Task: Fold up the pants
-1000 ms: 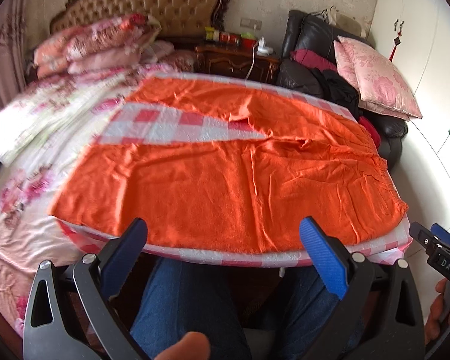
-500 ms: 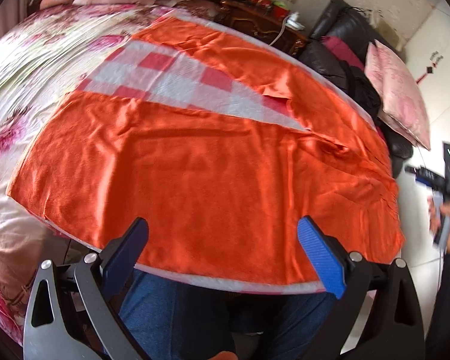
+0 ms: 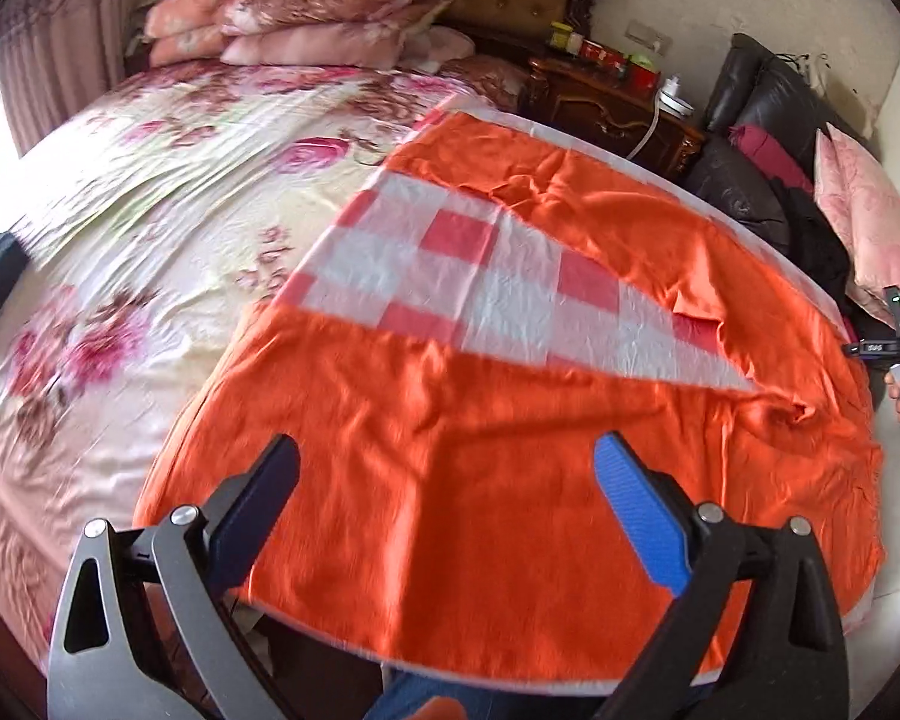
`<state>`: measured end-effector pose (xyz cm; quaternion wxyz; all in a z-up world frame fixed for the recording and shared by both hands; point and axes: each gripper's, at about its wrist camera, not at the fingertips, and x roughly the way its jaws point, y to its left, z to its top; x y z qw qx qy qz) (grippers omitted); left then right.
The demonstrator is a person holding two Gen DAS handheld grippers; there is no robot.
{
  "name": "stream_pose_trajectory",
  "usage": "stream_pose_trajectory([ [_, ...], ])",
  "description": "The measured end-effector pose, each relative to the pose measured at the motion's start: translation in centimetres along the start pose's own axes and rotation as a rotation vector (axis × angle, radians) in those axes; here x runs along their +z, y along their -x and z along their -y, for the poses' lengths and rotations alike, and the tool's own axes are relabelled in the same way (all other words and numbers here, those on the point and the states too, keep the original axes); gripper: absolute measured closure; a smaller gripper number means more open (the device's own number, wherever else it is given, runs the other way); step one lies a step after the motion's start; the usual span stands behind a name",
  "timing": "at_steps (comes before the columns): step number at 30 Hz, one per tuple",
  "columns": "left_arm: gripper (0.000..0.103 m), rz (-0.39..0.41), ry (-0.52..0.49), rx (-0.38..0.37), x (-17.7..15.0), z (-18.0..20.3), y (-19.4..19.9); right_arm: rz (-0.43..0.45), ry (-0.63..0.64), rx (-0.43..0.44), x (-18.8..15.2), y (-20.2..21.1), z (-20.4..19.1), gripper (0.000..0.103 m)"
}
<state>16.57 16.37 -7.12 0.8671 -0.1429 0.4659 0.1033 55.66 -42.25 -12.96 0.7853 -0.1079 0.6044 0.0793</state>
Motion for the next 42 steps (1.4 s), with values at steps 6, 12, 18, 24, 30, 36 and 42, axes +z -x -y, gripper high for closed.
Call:
stream_pose_trajectory([
  [6,0.004,-0.042,-0.096,-0.051,8.4,1.8,-3.3,0.039,0.036,0.088,-0.2,1.0,-0.2,0.091],
  [12,0.017,-0.153,0.034,-0.226,21.0,2.6,-11.4,0.238,0.080,0.083,-2.9,7.5,-2.3,0.093],
  [18,0.038,-0.296,0.288,-0.313,29.1,1.9,-21.8,0.439,0.173,0.207,-8.5,15.8,-6.3,0.093],
  [24,0.044,-0.387,0.488,-0.363,31.3,1.3,-28.0,0.557,0.305,0.353,-15.4,21.4,-9.8,0.093],
  [30,0.055,-0.475,0.490,-0.321,31.0,3.3,-30.2,0.558,0.359,0.438,-20.6,23.7,-11.4,0.093],
  [36,0.102,-0.435,0.469,-0.282,30.2,2.1,-27.4,0.564,0.260,0.386,-21.7,22.9,-9.1,0.093],
  [42,0.102,-0.353,0.501,-0.377,26.7,-2.3,-17.4,0.583,0.221,0.325,-21.4,22.4,-7.0,0.093],
])
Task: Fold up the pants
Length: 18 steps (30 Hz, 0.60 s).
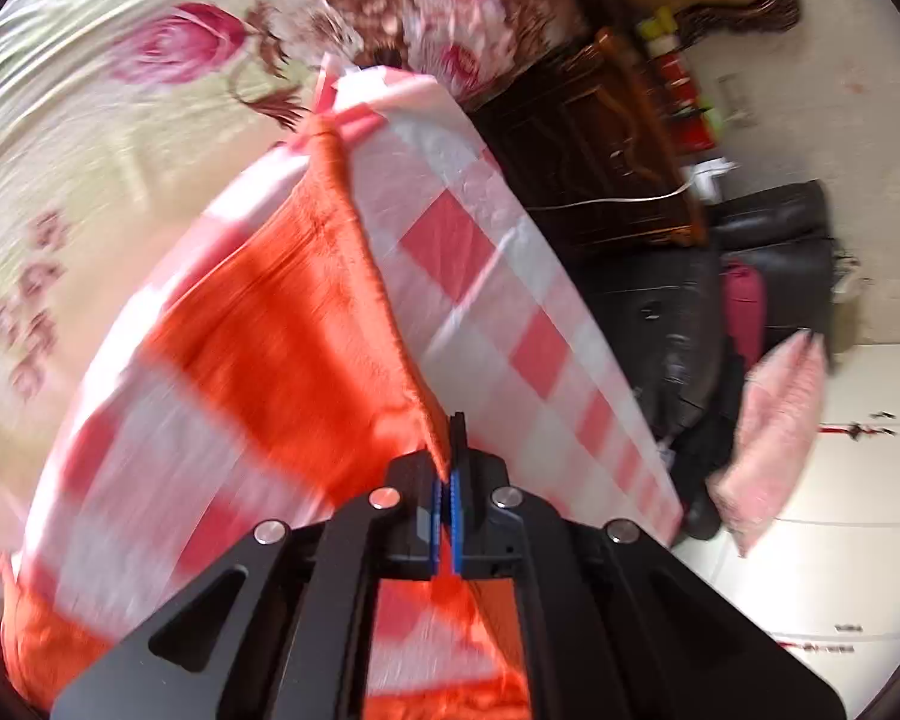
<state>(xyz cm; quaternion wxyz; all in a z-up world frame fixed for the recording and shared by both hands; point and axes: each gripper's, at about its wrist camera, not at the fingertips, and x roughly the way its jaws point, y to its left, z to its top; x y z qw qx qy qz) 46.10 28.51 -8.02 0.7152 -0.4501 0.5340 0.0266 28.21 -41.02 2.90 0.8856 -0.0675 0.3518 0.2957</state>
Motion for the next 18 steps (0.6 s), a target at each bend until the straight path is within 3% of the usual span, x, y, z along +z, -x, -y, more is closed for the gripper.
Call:
stream_pose_trajectory([
  [4,0.102,0.101,-0.032,-0.084,-8.4,-4.6,8.8,0.000,0.017,-0.012,-1.3,2.0,-0.3,0.093],
  [7,0.102,0.137,-0.026,-0.104,-16.4,-10.4,12.4,-0.047,0.014,-0.013,-4.4,2.8,-1.3,0.093],
  [10,0.102,0.125,0.001,-0.067,-22.7,-16.2,11.8,-0.128,-0.055,-0.004,-9.3,2.1,-1.6,0.093],
  [13,0.102,0.070,0.080,-0.053,-26.4,-21.8,9.1,-0.218,-0.163,0.015,-13.7,0.4,-1.5,0.089],
  [16,0.102,0.111,0.071,-0.033,-27.9,-23.3,8.6,-0.190,-0.347,0.026,-17.1,0.5,-1.0,0.075],
  [17,0.102,0.124,0.061,-0.039,-28.0,-23.1,8.7,-0.174,-0.398,0.026,-17.7,1.1,-0.8,0.066],
  [18,0.102,0.128,0.056,-0.044,-27.9,-22.9,8.7,-0.148,-0.456,0.031,-18.1,2.0,-0.6,0.047],
])
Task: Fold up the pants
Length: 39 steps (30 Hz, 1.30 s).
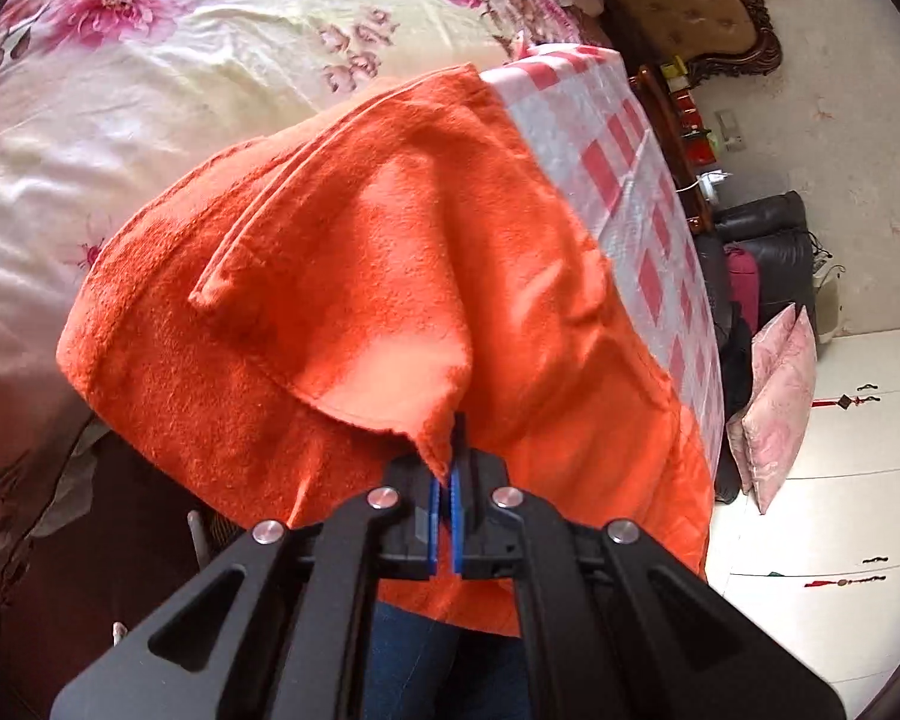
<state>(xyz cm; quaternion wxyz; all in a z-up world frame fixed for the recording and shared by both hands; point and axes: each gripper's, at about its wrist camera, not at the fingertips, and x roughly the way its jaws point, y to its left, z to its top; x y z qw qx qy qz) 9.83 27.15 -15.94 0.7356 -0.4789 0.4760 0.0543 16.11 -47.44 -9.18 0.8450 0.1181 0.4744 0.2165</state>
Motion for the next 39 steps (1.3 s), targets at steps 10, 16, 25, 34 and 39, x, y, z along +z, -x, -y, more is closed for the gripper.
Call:
stream_pose_trajectory([
  [10,0.102,-0.035,0.018,-0.033,0.5,0.5,-1.2,0.050,-0.761,0.198,-4.4,2.4,3.7,0.017],
  [16,0.102,-0.035,0.022,-0.062,0.7,-0.1,-0.7,0.003,-0.957,0.252,-2.2,0.7,3.5,0.017],
  [25,0.102,-0.036,-0.002,-0.105,0.9,-0.3,0.5,-0.100,-0.919,0.060,-1.0,-0.8,3.1,0.087],
  [34,0.102,-0.083,-0.110,-0.210,12.4,14.6,2.6,0.009,-0.798,0.014,13.4,1.9,2.4,0.088],
  [39,0.102,0.022,-0.231,-0.244,13.4,20.9,6.4,0.318,-0.583,0.130,21.6,5.4,1.1,0.090],
])
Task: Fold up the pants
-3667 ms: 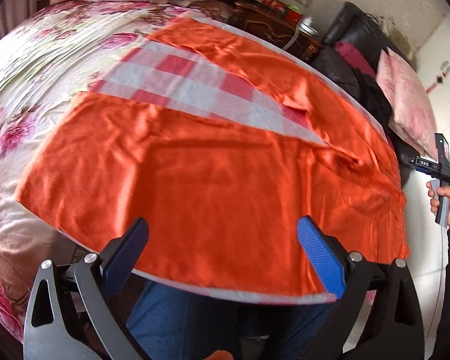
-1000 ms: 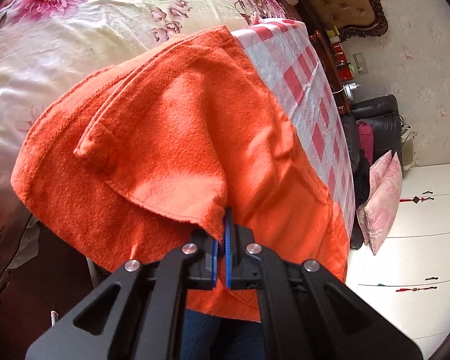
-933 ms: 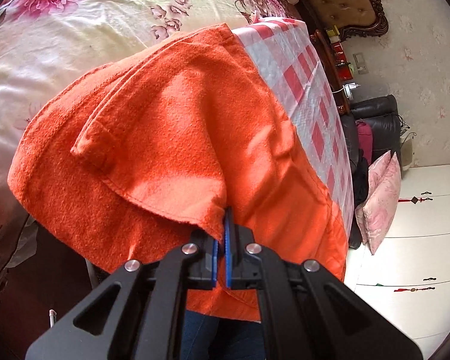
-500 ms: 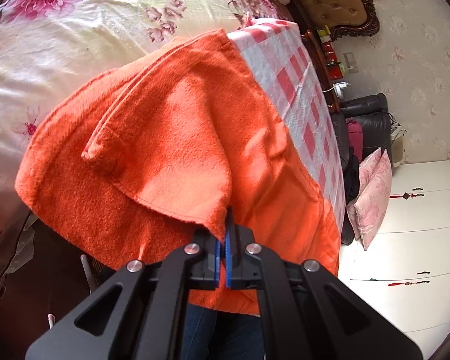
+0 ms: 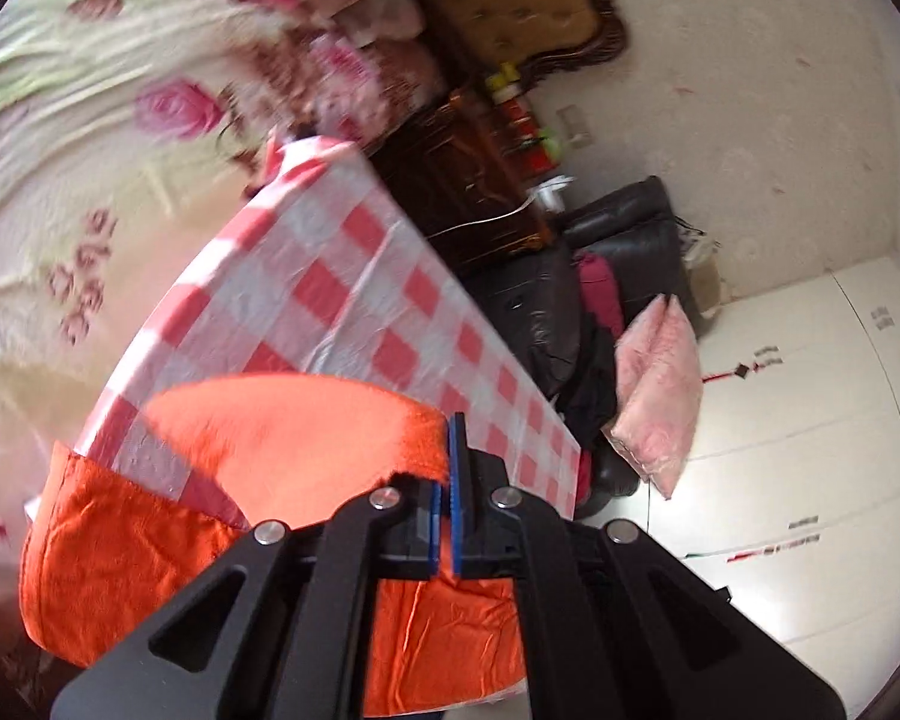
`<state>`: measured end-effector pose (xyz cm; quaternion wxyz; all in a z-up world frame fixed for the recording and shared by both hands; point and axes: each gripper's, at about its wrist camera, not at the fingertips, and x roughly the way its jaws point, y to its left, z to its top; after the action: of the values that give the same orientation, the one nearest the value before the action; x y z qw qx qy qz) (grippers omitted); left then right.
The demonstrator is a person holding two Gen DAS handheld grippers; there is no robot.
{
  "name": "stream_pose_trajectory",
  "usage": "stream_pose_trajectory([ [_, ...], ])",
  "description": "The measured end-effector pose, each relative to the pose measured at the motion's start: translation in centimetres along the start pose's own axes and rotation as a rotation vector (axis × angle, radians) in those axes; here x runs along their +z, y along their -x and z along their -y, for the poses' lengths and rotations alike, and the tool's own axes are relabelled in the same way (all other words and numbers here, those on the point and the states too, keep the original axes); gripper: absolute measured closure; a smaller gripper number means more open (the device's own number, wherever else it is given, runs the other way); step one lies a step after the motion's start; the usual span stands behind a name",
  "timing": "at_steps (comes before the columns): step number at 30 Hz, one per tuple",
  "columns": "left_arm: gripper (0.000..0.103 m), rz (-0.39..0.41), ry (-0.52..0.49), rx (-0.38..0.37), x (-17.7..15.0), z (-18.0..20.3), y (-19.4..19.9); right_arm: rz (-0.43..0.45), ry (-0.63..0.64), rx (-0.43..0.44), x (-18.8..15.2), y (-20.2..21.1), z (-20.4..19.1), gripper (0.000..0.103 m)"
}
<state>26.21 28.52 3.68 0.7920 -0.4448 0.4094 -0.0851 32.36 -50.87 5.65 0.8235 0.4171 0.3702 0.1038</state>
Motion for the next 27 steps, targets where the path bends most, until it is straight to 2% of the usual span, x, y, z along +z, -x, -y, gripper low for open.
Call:
stream_pose_trajectory([
  [1,0.102,0.001,-0.022,0.007,-1.3,0.0,0.5,0.006,0.024,0.003,-0.9,0.4,0.3,0.090],
  [3,0.102,-0.037,-0.045,0.016,-4.9,-1.5,0.9,-0.039,0.013,-0.014,-3.0,0.4,2.6,0.091],
  [5,0.102,-0.100,-0.007,0.016,-9.1,-5.2,0.5,-0.104,-0.013,-0.078,-6.1,0.0,6.3,0.091],
  [7,0.102,-0.139,0.033,0.056,-12.8,-9.2,-0.1,-0.159,-0.025,-0.128,-9.1,-0.2,10.5,0.091],
  [11,0.102,-0.153,0.133,0.096,-16.9,-15.1,-0.8,-0.226,-0.013,-0.249,-12.1,-1.6,14.7,0.091],
  [12,0.102,-0.157,0.148,0.089,-17.4,-15.8,-1.1,-0.239,0.002,-0.272,-12.5,-1.9,15.2,0.091],
  [14,0.102,-0.144,0.129,0.125,-17.8,-16.1,-1.2,-0.246,0.054,-0.306,-13.4,-1.9,15.4,0.091],
  [16,0.102,-0.134,0.136,0.101,-17.6,-15.8,-0.5,-0.239,0.064,-0.317,-13.5,-1.5,14.8,0.091],
  [20,0.102,-0.072,0.090,0.082,-17.6,-14.3,2.1,-0.180,0.069,-0.265,-13.9,1.5,12.8,0.091],
  [22,0.102,-0.108,0.116,0.107,-17.8,-15.3,1.4,-0.201,0.097,-0.283,-14.2,1.4,12.9,0.091],
  [24,0.102,-0.150,0.171,0.125,-18.7,-16.9,0.7,-0.256,0.103,-0.337,-15.0,0.2,14.2,0.091],
  [27,0.102,-0.107,0.128,0.152,-19.1,-16.6,1.8,-0.268,0.133,-0.297,-15.9,0.2,13.8,0.091],
])
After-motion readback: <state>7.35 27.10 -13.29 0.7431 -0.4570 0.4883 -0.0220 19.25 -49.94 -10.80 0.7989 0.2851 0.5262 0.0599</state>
